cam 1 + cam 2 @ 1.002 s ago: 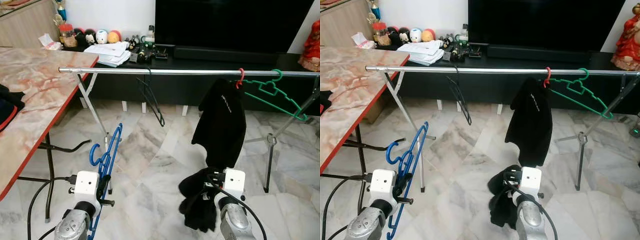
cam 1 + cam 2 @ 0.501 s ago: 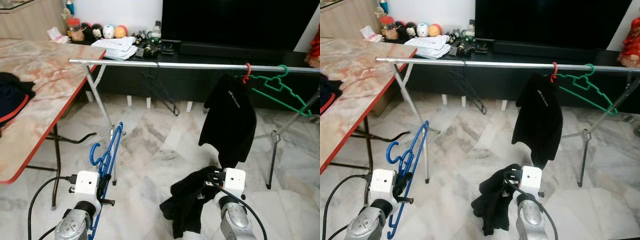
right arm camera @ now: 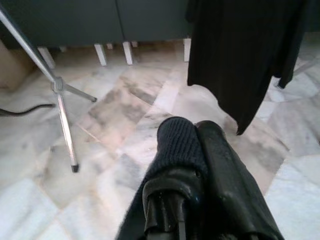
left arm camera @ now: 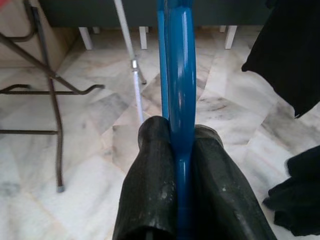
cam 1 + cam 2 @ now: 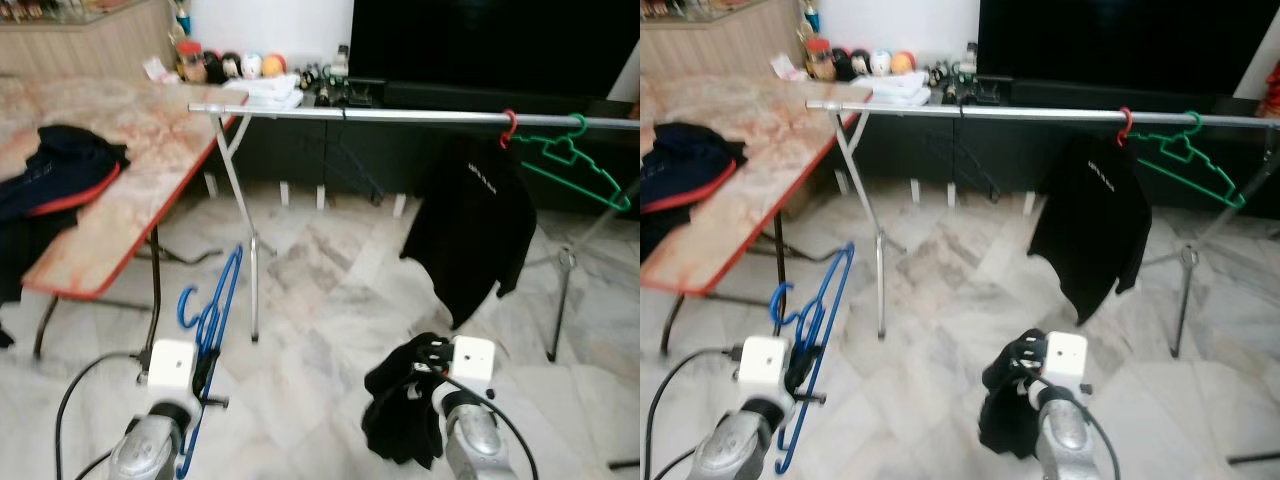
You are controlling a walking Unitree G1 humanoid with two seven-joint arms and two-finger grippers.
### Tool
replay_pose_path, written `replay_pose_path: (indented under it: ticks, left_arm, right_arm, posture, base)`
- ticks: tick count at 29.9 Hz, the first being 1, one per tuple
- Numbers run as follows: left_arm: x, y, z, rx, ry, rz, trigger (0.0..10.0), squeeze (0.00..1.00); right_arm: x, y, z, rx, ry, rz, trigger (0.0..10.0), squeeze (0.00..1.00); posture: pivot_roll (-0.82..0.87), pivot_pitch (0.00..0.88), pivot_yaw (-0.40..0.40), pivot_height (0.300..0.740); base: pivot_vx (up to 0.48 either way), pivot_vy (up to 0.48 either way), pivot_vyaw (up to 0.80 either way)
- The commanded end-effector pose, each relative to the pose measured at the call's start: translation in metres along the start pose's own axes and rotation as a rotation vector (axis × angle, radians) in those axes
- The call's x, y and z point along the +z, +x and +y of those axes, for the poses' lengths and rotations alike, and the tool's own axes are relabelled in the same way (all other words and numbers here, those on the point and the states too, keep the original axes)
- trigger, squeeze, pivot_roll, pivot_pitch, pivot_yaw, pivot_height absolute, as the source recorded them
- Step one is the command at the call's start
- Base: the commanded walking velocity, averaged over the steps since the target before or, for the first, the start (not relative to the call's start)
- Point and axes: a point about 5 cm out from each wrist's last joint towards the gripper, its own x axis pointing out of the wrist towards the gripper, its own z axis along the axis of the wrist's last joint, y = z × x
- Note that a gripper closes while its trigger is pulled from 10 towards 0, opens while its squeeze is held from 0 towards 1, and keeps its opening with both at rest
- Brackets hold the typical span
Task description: Hang hanger
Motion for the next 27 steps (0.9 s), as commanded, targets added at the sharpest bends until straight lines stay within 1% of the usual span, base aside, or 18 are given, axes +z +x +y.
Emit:
replay_pose_path:
  ticks: [1,3,5,7,8,9,12,14,16,19,20,21,23,25,26,27]
  left_arm:
    - [0.0,-0.001,-0.002,-0.009,-0.002,-0.004,10.0,0.0]
    - [0.0,0.0,-0.002,-0.017,0.0,-0.001,10.0,0.0]
    - [0.001,0.001,-0.003,-0.043,-0.003,0.009,10.0,0.0]
    - [0.001,0.001,-0.005,-0.077,0.009,0.028,10.0,0.0]
    - [0.001,0.002,-0.005,-0.112,0.03,0.037,10.0,0.0]
    - [0.001,0.002,-0.005,-0.124,0.043,0.041,10.0,0.0]
    - [0.004,0.001,-0.005,-0.157,0.034,0.039,10.0,0.0]
    - [0.004,0.0,-0.005,-0.196,0.043,0.057,10.0,0.0]
    - [0.0,-0.005,-0.01,-0.353,0.122,0.128,10.0,0.0]
    - [-0.001,-0.008,-0.011,-0.433,0.139,0.171,10.0,0.0]
    - [-0.002,-0.011,-0.011,-0.502,0.166,0.22,10.0,0.0]
    - [-0.002,-0.011,-0.011,-0.502,0.166,0.22,10.0,0.0]
    - [-0.008,-0.019,-0.014,-0.636,0.227,0.314,10.0,0.0]
    - [-0.014,-0.025,-0.014,-0.712,0.281,0.387,10.0,0.0]
    - [-0.02,-0.029,-0.012,-0.766,0.33,0.444,10.0,0.0]
    - [-0.02,-0.029,-0.012,-0.766,0.33,0.444,10.0,0.0]
  right_arm:
    - [0.004,0.001,0.001,0.001,0.0,-0.023,10.0,0.0]
    - [0.005,0.002,0.0,0.0,-0.001,-0.023,10.0,0.0]
    - [0.006,0.003,0.0,0.0,-0.002,-0.025,10.0,0.0]
    - [0.007,0.004,0.0,0.0,-0.002,-0.029,10.0,0.0]
    - [0.009,0.005,0.0,0.0,-0.003,-0.031,10.0,0.0]
    - [0.009,0.005,0.0,0.0,-0.004,-0.031,10.0,0.0]
    - [0.01,0.006,0.0,0.001,-0.005,-0.035,10.0,0.0]
    - [0.011,0.006,0.0,0.001,-0.005,-0.036,10.0,0.0]
    - [0.013,0.009,0.001,0.006,-0.015,-0.032,10.0,0.0]
    - [0.014,0.011,0.001,0.011,-0.026,-0.025,10.0,0.0]
    - [0.016,0.014,0.002,0.015,-0.043,-0.02,10.0,0.0]
    - [0.016,0.014,0.002,0.015,-0.043,-0.02,10.0,0.0]
    - [0.021,0.018,0.002,0.016,-0.045,-0.022,10.0,0.0]
    - [0.024,0.021,0.002,0.013,-0.057,-0.013,10.0,0.0]
    - [0.027,0.025,0.004,0.014,-0.065,-0.005,10.0,0.0]
    - [0.027,0.025,0.004,0.014,-0.065,-0.005,10.0,0.0]
  posture:
    - [0.1,0.08,0.021,0.74]
    - [0.1,0.079,0.02,0.74]
    - [0.1,0.08,0.02,0.74]
    - [0.1,0.081,0.019,0.74]
    - [0.1,0.081,0.019,0.74]
    - [0.1,0.081,0.019,0.74]
    - [0.1,0.082,0.019,0.74]
    - [0.1,0.082,0.019,0.74]
    - [0.1,0.086,0.018,0.74]
    - [0.1,0.088,0.019,0.74]
    - [0.1,0.088,0.019,0.74]
    - [0.1,0.088,0.019,0.74]
    - [0.11,0.086,0.021,0.74]
    - [0.1,0.086,0.024,0.74]
    - [0.1,0.087,0.026,0.74]
    - [0.1,0.087,0.026,0.74]
  base:
    - [-0.289,0.0,0.0]
    - [-0.285,0.0,0.0]
    - [0.0,0.0,0.0]
    - [0.0,0.0,0.0]
    - [0.0,0.0,0.0]
    - [0.0,0.0,0.0]
    - [0.0,0.0,0.0]
    - [0.0,0.0,0.0]
    - [0.0,0.0,0.0]
    - [0.0,0.0,0.0]
    - [0.0,0.0,0.0]
    - [0.0,0.0,0.0]
    - [0.0,0.0,0.0]
    - [0.0,0.0,0.0]
    - [0.0,0.0,0.0]
    - [0.0,0.0,0.0]
